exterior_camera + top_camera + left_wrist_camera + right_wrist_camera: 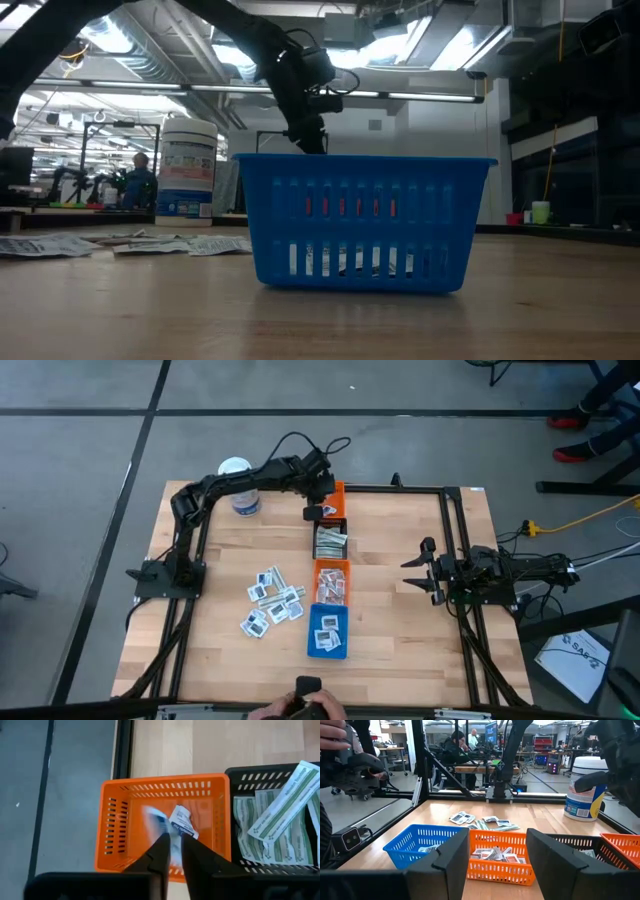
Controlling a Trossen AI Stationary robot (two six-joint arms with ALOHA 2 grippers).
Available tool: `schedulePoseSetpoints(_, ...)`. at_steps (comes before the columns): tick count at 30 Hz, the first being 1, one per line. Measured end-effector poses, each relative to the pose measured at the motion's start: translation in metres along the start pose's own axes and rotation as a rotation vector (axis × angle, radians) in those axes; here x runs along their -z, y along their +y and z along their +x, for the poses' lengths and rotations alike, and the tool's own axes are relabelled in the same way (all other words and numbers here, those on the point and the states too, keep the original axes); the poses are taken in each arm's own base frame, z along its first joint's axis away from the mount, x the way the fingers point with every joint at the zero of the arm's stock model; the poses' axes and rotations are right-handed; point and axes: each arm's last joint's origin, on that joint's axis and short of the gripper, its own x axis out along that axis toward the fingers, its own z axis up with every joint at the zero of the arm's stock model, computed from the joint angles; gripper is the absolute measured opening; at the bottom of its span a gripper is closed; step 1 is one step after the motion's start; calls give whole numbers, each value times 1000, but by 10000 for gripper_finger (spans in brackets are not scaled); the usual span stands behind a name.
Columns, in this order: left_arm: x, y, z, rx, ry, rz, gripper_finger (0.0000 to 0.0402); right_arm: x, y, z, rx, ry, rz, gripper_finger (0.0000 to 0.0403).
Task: Pick & Place First Aid Supplies
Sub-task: Put the blue alcohol pad into the top orange bin, then put the gray towelette pack into the blue bin
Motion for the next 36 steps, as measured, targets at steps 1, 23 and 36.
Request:
schedulePoseSetpoints(1,0,0,0,-2,1,0,50,0,0,0,0,0,0,195)
schedulePoseSetpoints(23,-27,-37,-33,-21,-51,-43,129,0,0,0,0,0,0,195)
schedulePoseSetpoints(36,-58,-137,-88,13,-63,135,123,0,0,0,0,0,0,195)
